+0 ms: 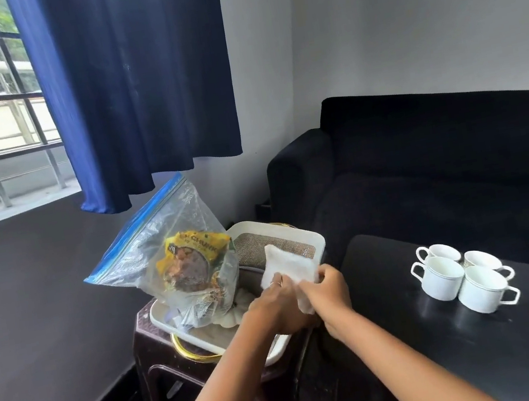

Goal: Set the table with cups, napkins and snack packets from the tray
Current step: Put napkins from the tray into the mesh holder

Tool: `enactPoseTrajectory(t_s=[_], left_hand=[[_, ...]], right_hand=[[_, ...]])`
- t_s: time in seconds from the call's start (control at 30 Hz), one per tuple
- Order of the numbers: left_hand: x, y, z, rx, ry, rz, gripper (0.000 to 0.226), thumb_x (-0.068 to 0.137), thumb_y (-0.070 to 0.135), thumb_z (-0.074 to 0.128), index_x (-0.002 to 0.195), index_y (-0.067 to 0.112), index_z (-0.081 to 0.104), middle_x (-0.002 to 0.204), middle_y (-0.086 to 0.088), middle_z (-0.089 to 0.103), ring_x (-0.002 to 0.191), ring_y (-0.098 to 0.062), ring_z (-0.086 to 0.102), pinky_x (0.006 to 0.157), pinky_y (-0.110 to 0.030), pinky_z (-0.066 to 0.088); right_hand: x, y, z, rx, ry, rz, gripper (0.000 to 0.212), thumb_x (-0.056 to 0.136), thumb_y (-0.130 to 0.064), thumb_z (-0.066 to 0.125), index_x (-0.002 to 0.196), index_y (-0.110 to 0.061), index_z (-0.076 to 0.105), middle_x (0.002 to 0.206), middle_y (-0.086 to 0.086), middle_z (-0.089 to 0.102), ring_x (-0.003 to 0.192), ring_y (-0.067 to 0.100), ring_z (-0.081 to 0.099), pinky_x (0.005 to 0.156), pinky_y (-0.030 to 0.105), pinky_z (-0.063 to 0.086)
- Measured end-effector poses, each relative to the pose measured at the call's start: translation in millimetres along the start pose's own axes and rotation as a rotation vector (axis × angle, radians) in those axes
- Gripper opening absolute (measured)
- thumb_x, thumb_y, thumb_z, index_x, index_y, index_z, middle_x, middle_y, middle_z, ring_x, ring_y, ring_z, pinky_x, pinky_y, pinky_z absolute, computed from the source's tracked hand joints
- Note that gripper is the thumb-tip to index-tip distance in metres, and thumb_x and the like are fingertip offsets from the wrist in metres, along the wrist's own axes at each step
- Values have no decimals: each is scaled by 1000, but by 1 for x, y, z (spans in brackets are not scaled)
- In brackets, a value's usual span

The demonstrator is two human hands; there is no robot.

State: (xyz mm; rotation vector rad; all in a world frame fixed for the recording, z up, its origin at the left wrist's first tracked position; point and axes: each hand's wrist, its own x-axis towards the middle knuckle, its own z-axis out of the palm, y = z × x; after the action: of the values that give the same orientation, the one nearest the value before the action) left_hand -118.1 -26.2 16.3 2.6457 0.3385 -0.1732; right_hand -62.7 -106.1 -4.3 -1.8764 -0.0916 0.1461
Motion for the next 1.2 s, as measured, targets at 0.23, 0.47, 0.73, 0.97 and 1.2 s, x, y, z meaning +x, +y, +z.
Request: enactPoseTrajectory(t_s=[0.23,0.47,0.73,0.97,1.2], left_hand=[[-4,22,11,-134,27,-90,98,89,56,50,151,3,-5,162,-12,-1,150,-22,4,119,-43,-2],[-13,63,28,-993,-160,-95,64,94,59,39,138,15,50,136,-2,56,125,-20,51,112,-38,35],[-30,105,48,-1365,204,-205,14,95,19,54,103,10,61,94,-9,69,79,-23,67,58,-29,52],[-43,136,71,-1375,115,-34,15,95,10,53,101,7,67,98,-16,73,90,-32,69,76,-39,55],[-43,196,85,-1245,-109,163,20,96,14,53,109,9,68,104,-14,73,100,-34,68,91,-50,54]], right_hand=[[7,6,-62,547,-18,209,25,80,8,66,99,-7,63,88,10,68,78,25,66,68,38,55],[-8,19,-108,791,-95,263,25,79,12,63,96,-7,64,93,12,69,77,25,66,57,32,52],[-39,31,-139,741,-248,188,31,75,12,66,98,-8,65,81,8,76,69,21,74,52,27,56],[-53,18,-215,492,-212,139,32,78,1,69,108,-2,62,93,10,72,84,23,68,64,32,55],[-64,21,-292,202,-141,151,23,84,0,65,106,1,61,102,17,68,89,28,67,74,37,55]])
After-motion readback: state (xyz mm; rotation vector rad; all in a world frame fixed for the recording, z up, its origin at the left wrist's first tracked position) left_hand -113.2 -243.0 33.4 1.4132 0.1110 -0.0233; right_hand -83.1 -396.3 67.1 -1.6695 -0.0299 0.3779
